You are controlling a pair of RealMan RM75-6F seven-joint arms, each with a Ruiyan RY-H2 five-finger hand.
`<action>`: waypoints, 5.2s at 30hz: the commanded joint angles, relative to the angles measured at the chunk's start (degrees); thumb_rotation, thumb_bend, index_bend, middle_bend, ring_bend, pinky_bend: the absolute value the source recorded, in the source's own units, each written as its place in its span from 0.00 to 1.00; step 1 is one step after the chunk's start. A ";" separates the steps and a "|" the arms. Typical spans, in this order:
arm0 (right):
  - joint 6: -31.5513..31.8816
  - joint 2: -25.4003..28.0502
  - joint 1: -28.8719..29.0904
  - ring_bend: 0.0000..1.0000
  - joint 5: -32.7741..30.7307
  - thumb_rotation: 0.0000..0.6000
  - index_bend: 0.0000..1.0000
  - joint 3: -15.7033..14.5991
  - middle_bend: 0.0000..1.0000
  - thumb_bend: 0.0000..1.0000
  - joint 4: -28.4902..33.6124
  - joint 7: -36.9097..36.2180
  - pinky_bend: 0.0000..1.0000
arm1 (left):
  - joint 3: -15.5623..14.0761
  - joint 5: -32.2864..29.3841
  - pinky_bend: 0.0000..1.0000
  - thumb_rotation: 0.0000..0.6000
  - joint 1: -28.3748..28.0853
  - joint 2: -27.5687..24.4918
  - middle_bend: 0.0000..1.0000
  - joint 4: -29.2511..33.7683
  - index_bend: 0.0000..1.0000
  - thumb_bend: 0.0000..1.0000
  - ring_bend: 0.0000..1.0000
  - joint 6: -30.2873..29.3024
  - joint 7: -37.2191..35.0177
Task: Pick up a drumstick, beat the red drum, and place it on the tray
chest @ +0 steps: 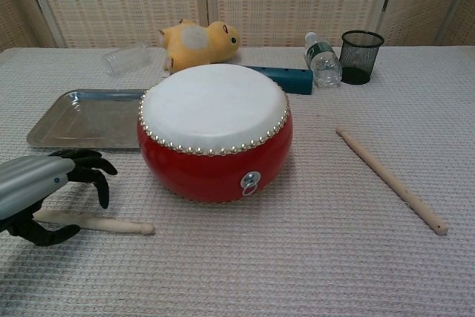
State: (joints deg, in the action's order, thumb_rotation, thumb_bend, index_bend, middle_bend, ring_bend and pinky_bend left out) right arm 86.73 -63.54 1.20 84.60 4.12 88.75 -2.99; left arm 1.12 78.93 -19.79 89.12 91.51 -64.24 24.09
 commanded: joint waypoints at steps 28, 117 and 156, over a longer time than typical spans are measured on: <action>-0.66 0.31 -0.54 0.01 0.18 1.00 0.00 -0.82 0.14 0.20 -0.44 -2.60 0.06 | 0.72 -6.87 0.00 1.00 -1.08 4.96 0.11 -1.77 0.52 0.33 0.00 -0.74 3.62; 0.10 2.42 0.10 0.01 -0.10 1.00 0.00 0.30 0.14 0.19 4.62 1.12 0.06 | -4.86 10.16 0.31 1.00 -6.26 -13.60 0.39 -13.80 0.40 0.40 0.32 6.49 -145.51; 1.21 2.76 -0.48 0.01 0.31 1.00 0.00 0.33 0.14 0.19 4.70 0.61 0.06 | -6.54 11.99 0.43 1.00 -6.84 -10.26 0.56 -12.93 0.50 0.20 0.49 5.15 -131.77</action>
State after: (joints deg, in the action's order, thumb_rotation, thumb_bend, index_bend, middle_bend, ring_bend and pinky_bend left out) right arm 87.94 -60.79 0.73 84.91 4.45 93.46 -2.38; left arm -5.41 90.96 -26.60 78.82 78.61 -59.12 -107.73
